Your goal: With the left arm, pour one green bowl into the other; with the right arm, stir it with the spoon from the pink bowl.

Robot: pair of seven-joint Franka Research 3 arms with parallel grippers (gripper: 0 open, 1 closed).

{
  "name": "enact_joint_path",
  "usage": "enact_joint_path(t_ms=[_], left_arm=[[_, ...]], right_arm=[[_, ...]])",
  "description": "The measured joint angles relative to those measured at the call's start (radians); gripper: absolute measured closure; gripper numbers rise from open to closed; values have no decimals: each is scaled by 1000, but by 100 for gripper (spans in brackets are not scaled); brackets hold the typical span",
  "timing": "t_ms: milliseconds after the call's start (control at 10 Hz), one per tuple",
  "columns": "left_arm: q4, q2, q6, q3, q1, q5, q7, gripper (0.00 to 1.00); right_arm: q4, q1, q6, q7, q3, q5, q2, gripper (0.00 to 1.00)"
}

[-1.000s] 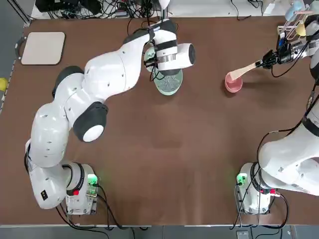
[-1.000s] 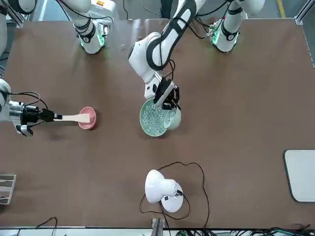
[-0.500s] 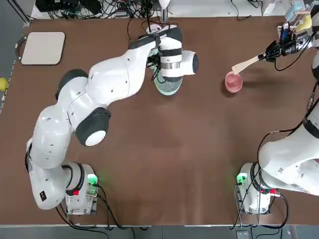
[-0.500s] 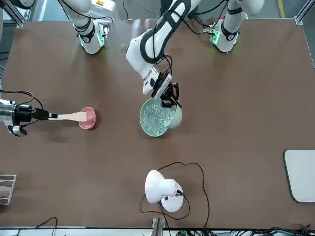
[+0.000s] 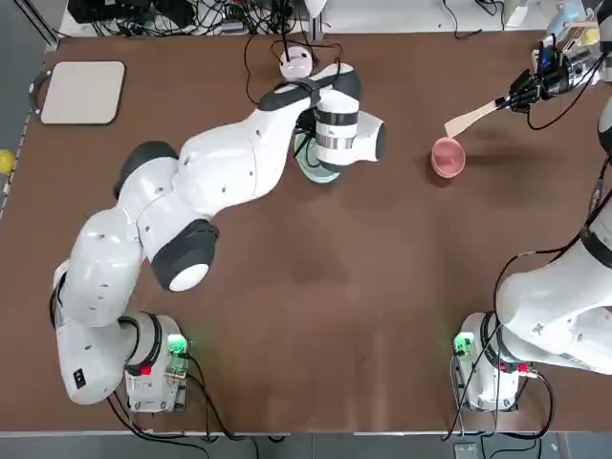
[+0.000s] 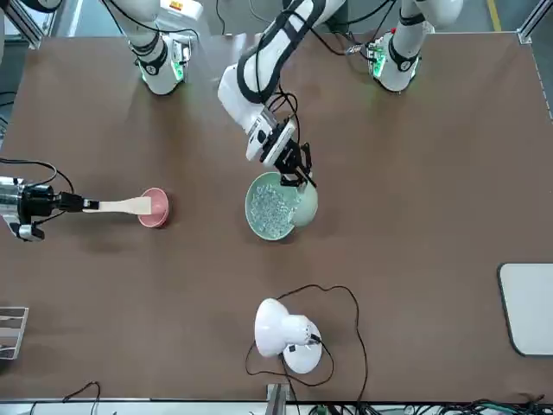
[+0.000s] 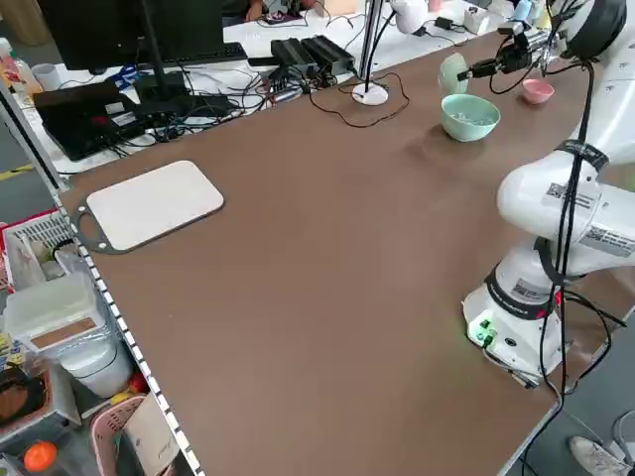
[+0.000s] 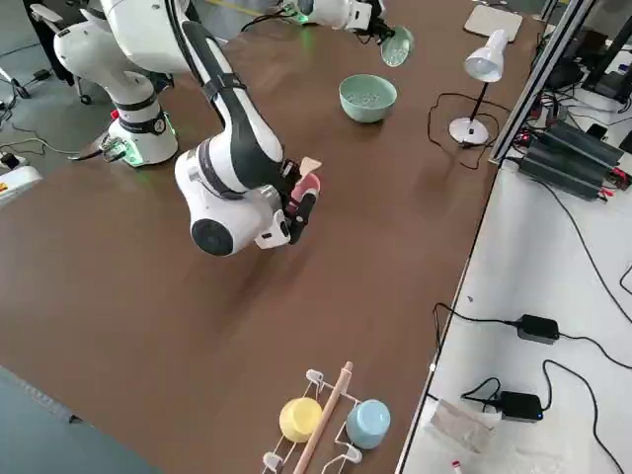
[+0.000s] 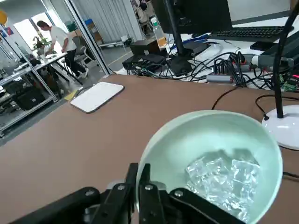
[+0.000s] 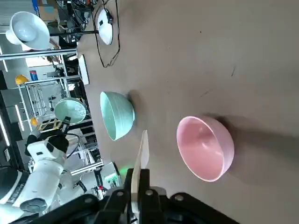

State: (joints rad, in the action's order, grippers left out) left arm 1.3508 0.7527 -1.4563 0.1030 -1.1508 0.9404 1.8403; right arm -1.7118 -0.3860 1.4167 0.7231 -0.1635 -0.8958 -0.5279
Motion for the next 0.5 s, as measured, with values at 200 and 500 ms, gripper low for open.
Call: enact_joint_path(t_ms=[200,500], left_arm=[[-8,43,18,7,-18,25,31,96],[-28,49,49,14,-40,46,32,96]], right_arm=[[0,3,0,-9,0,0,0,94],[4,7,0,-26,0,0,6,94]])
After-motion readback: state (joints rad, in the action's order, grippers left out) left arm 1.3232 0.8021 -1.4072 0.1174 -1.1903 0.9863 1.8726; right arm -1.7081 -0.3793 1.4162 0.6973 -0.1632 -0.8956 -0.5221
